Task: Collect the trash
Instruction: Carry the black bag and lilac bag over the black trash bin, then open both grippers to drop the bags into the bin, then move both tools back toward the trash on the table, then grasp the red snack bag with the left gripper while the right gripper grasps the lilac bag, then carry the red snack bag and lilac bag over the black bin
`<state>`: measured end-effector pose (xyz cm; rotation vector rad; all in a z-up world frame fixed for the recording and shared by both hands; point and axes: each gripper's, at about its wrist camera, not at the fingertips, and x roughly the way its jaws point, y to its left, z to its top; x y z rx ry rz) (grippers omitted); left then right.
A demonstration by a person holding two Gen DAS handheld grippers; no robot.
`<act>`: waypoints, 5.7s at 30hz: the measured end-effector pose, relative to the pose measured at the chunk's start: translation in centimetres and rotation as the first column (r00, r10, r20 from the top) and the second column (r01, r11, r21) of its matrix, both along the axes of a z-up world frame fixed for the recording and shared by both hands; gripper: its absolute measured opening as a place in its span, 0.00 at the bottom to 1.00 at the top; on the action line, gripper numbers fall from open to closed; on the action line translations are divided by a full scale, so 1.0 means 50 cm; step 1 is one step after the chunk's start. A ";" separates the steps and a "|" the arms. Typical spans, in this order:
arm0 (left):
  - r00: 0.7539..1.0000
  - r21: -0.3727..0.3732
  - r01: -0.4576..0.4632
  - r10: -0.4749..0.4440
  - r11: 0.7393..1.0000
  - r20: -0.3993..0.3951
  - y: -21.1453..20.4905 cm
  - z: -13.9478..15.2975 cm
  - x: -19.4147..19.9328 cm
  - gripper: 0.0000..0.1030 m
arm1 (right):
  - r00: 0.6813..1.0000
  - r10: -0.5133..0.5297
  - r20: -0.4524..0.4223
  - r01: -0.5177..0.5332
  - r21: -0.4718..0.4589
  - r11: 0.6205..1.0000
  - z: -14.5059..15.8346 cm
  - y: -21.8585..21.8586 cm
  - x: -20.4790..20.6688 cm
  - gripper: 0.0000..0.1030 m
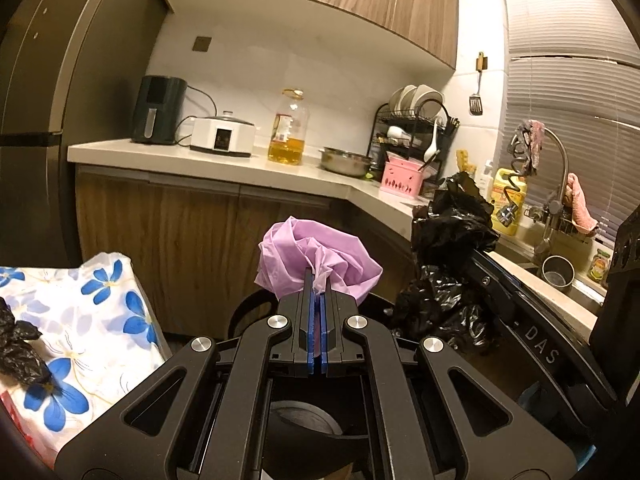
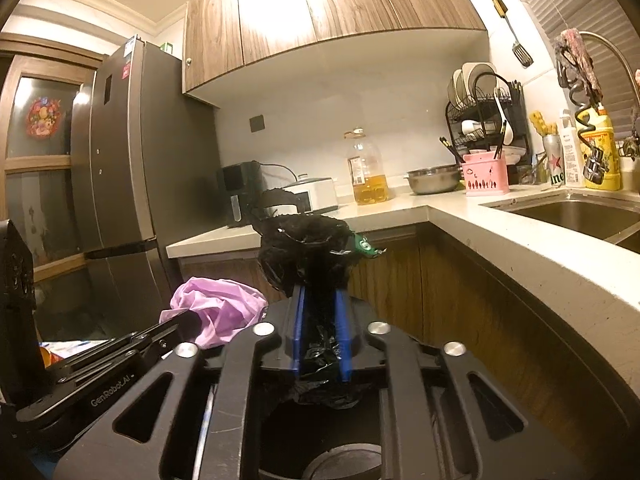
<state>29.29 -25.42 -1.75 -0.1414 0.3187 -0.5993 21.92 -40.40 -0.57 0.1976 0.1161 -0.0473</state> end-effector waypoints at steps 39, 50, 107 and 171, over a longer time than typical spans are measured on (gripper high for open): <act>0.865 0.125 -0.501 0.501 0.856 0.033 0.295 -0.060 -0.239 0.68 | 0.998 0.056 -0.030 -0.055 0.036 0.998 -0.026 0.115 -0.110 0.66; 0.715 0.114 -0.691 0.698 0.714 -0.039 0.475 -0.090 -0.303 0.67 | 0.980 0.188 -0.060 -0.187 0.019 0.982 -0.047 0.240 -0.142 0.66; 0.723 -0.064 -0.690 0.685 0.721 -0.086 0.685 -0.039 -0.454 0.00 | 0.763 0.506 -0.402 -0.541 0.030 0.840 -0.217 0.625 -0.041 0.32; 0.913 0.025 -0.406 0.404 0.913 0.063 0.299 0.046 -0.225 0.00 | 0.976 0.206 -0.065 -0.207 -0.005 0.978 0.037 0.169 -0.091 0.01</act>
